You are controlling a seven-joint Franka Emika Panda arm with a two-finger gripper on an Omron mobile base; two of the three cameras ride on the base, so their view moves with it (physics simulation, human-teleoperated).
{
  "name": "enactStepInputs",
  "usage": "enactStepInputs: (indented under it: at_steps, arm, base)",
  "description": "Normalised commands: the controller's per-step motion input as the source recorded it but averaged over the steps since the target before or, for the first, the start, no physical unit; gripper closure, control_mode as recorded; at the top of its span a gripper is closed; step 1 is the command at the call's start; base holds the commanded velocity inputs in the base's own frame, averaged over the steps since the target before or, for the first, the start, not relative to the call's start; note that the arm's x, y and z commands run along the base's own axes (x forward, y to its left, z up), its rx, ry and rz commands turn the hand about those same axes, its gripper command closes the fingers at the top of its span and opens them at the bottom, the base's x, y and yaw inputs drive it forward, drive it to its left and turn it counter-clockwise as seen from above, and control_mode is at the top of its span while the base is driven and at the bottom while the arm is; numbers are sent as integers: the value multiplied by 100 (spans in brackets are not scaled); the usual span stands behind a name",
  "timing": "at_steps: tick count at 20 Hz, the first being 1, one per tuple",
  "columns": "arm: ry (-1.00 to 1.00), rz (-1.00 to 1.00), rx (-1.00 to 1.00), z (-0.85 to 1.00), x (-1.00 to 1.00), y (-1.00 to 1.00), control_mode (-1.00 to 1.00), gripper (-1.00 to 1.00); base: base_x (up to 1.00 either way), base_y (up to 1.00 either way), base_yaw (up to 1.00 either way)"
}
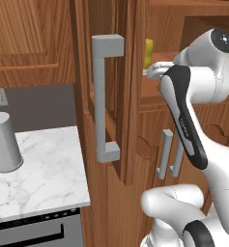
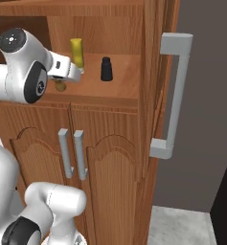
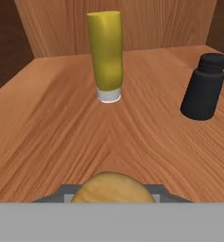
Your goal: There are various items on the counter. Only move the condiments/shakers into the cabinet.
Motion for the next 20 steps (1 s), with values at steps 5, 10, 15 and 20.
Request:
enactStepInputs:
  at_steps: [5, 10, 15, 20]
  arm:
    - [0, 0, -4, 0, 16, 0, -100, 100]
    - [0, 0, -4, 0, 37, 2, -100, 100]
    - [0, 0, -3, 0, 28, 0, -100, 100]
    - [0, 0, -3, -4, 19, 0, -100, 100]
  base:
    - [0, 0, 0]
    - [0, 0, 0]
    - [0, 0, 0]
    - [0, 0, 0]
